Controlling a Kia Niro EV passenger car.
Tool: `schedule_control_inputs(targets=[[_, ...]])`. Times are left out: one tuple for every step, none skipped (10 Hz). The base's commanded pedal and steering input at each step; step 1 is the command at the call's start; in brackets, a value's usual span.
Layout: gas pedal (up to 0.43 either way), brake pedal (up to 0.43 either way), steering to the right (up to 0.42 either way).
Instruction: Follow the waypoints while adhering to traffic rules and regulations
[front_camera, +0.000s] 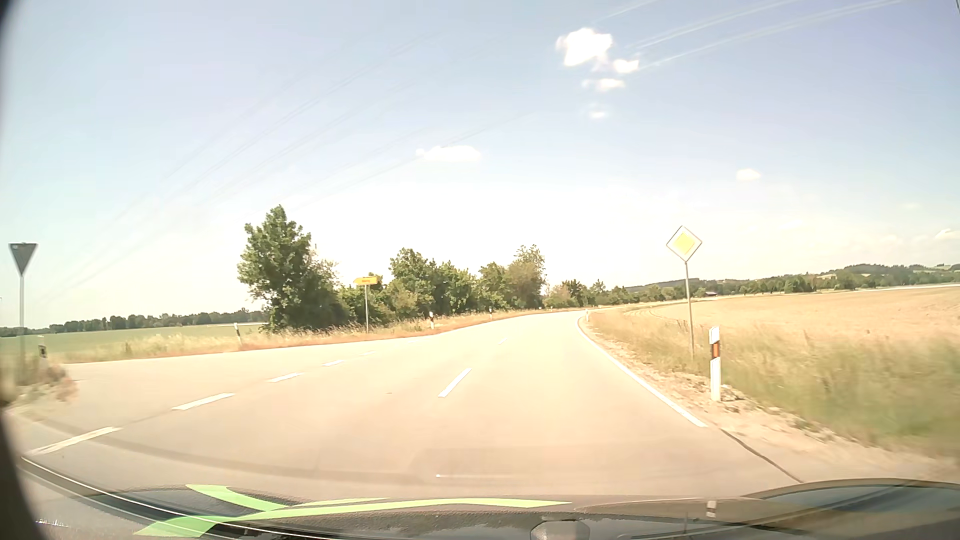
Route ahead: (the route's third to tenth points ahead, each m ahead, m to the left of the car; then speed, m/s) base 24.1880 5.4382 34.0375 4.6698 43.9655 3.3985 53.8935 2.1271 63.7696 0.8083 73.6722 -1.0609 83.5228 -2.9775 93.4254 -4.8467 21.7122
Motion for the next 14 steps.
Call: schedule_control_inputs(targets=[[0.299,0.0,0.012],[0.299,0.0,0.012],[0.299,0.0,0.012],[0.299,0.0,0.012],[0.299,0.0,0.012],[0.299,0.0,0.013],[0.299,0.0,0.013],[0.299,0.0,0.013],[0.299,0.0,0.013],[0.299,0.0,0.013],[0.287,0.0,0.014],[0.28,0.0,0.014],[0.268,0.0,0.014],[0.26,0.0,0.013]])
